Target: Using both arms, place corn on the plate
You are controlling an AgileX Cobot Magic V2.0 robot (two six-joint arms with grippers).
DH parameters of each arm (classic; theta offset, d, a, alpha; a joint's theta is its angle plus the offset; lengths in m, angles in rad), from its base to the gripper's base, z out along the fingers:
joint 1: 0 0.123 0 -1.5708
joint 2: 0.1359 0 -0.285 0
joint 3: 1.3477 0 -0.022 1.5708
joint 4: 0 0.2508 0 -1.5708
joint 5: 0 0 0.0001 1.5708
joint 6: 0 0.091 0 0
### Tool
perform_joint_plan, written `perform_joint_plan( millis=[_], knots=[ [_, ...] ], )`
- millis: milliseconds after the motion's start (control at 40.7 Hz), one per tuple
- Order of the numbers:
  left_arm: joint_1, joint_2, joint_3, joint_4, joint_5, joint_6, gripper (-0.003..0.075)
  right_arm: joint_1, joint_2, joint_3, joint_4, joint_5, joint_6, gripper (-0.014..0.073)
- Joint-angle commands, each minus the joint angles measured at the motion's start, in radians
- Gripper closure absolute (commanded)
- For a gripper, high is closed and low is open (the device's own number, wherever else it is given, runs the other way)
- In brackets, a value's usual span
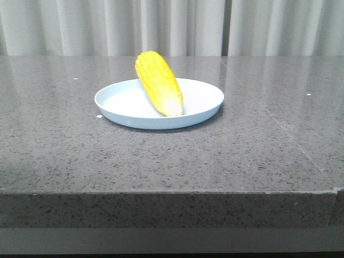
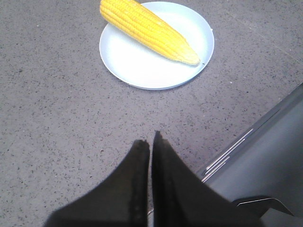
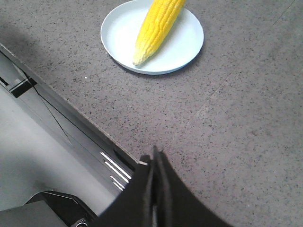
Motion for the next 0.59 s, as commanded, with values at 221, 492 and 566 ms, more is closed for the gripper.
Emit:
perform_joint_plan(
  millis=[221, 492, 566],
  knots=[
    [-0.005, -0.006, -0.024, 0.007, -0.067, -0.01, 0.0741, -0.001, 0.002, -0.021, 0.001, -0.054, -0.002, 0.0662],
    [-0.005, -0.006, -0.024, 0.007, -0.067, -0.01, 0.0741, -0.001, 0.002, -0.021, 0.001, -0.054, -0.002, 0.0662],
    [-0.005, -0.009, -0.02, 0.007, -0.074, -0.01, 0.0741, -0.001, 0.002, -0.021, 0.001, -0.054, -0.002, 0.0662]
  ],
)
